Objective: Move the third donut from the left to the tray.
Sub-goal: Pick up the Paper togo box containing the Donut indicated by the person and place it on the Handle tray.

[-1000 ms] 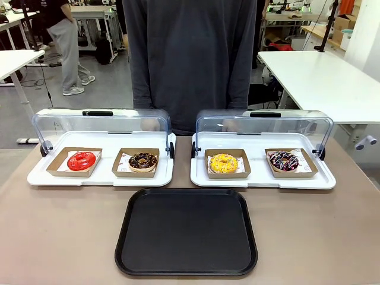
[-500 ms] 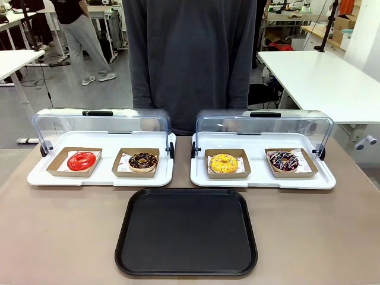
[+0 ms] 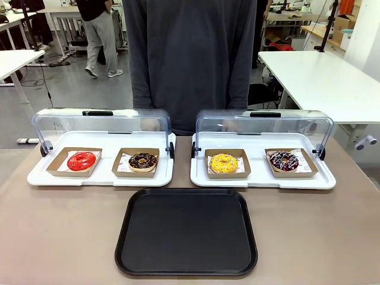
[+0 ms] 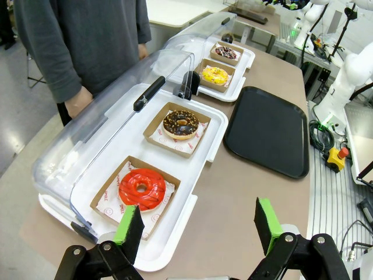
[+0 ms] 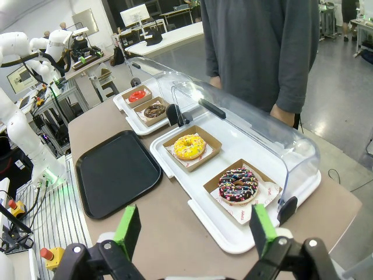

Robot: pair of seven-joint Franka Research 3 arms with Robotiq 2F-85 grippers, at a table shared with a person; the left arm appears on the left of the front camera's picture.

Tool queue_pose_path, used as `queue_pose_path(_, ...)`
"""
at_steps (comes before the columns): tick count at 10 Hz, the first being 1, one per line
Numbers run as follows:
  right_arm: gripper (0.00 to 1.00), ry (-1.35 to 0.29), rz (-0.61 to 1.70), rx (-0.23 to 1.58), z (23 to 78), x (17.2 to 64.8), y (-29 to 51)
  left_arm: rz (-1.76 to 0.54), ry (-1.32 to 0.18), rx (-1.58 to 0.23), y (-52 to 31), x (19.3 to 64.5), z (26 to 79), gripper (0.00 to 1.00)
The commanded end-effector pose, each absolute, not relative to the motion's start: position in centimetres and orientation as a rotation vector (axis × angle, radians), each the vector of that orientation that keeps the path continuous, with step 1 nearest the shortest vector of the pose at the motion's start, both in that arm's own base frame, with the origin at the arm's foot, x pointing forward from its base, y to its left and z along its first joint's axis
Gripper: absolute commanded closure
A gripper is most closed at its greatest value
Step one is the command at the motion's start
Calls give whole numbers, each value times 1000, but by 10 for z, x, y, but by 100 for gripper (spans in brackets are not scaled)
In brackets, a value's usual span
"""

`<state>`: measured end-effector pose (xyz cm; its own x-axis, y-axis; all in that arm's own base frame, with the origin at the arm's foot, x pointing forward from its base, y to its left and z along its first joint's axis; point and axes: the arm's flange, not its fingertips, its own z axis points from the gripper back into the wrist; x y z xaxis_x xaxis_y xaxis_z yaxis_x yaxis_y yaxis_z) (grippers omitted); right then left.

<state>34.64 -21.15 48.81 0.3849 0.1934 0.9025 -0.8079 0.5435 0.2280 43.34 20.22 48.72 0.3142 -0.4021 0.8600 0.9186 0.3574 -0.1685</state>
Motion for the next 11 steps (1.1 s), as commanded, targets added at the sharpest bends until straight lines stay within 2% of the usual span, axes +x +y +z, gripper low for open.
queue_pose_path(1,0,-1001,728,757,490,349,-212,-988,-816,-760,202,433,488,0)
queue_pose_path(11,0,-1001,728,757,490,349,-212,-988,-816,-760,202,433,488,0)
